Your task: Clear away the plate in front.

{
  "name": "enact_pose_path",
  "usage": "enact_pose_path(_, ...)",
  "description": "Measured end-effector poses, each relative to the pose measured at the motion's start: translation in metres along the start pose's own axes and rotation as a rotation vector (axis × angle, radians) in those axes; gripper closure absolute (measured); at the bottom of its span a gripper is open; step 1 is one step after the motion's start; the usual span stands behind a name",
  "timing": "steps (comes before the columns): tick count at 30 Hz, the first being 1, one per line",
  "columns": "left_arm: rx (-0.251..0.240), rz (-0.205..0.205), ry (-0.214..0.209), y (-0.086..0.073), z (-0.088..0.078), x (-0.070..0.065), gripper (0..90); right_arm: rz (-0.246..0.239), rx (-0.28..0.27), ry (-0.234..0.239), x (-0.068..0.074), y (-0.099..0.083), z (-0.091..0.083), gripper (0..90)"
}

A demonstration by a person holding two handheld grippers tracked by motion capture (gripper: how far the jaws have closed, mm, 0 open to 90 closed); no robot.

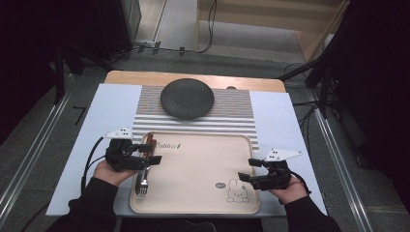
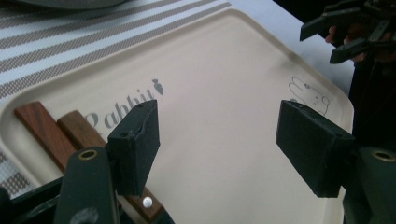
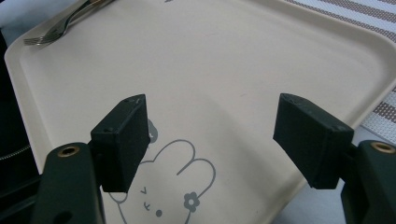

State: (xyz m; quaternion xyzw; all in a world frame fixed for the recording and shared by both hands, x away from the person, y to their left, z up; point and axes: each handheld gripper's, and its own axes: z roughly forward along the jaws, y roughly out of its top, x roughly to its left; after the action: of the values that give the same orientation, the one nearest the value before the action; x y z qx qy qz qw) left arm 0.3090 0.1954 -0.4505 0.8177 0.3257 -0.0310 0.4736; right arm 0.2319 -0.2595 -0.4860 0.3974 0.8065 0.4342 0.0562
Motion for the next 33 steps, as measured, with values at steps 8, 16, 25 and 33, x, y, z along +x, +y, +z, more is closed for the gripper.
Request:
enact_pose_path(8, -0.005, 0.038, 0.005, 0.014, 0.011, 0.007, 30.5, -0.005, 0.006, -0.001, 0.003, -0.003, -0.001, 25.0)
enact_pose_path(16, 0.015, 0.089, 0.009, 0.028, 0.027, 0.012, 30.6, 0.004, 0.002, -0.003, 0.002, -0.005, -0.003, 25.0)
enact_pose_path(25, 0.045, 0.139, -0.034, 0.047, 0.05, 0.019, 31.7, 0.006, -0.003, 0.001, 0.002, -0.005, -0.003, 25.0)
enact_pose_path(33, 0.053, 0.164, -0.08, 0.061, 0.068, 0.022, 31.6, 0.009, -0.005, -0.002, 0.001, -0.005, -0.004, 24.9)
